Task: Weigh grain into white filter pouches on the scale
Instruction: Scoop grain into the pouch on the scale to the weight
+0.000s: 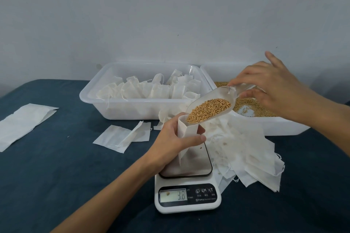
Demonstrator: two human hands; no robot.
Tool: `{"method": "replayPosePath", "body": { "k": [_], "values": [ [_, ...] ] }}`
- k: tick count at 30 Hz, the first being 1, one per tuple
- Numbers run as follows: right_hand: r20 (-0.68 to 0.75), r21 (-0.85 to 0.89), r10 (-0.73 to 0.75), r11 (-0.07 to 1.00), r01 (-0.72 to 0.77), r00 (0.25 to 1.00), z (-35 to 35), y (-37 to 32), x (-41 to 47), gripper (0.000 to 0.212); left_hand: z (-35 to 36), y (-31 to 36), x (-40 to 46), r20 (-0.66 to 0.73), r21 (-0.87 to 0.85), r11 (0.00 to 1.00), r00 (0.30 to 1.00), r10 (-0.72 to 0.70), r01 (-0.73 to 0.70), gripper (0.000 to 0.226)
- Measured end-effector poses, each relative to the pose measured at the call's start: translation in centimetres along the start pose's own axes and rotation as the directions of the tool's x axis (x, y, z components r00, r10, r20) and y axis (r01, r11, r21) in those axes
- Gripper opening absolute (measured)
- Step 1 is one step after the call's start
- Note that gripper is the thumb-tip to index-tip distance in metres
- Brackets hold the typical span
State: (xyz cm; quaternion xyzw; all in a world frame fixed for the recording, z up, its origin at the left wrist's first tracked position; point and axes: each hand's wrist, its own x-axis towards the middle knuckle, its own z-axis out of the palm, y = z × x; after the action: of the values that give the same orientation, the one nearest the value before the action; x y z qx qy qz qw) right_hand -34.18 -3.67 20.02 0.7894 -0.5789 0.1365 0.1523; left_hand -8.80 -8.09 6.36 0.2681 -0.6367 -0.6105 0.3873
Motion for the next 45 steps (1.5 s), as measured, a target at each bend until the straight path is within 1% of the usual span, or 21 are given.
{"method": "replayPosePath", "body": {
  "k": [18,36,45],
  "values": [
    [0.021,-0.033,0.0,0.999,0.0,1.0,-0.36,-0.39,-0.08,0.035,0.04,0.19,-0.05,0.001,-0.006,1.0,1.0,-0.001,0.001,0.037],
    [0.015,-0.045,-0.018,0.999,0.019,1.0,0.02,-0.36,0.11,0.034,0.07,0.51,-0.24,0.0,-0.062,0.998,1.0,-0.005,0.005,0.042],
    [0.025,-0.043,-0.011,0.999,0.012,1.0,-0.07,-0.46,0.0,0.032,0.13,0.57,-0.3,-0.005,-0.055,0.998,1.0,-0.017,0.017,0.043]
  ]
}}
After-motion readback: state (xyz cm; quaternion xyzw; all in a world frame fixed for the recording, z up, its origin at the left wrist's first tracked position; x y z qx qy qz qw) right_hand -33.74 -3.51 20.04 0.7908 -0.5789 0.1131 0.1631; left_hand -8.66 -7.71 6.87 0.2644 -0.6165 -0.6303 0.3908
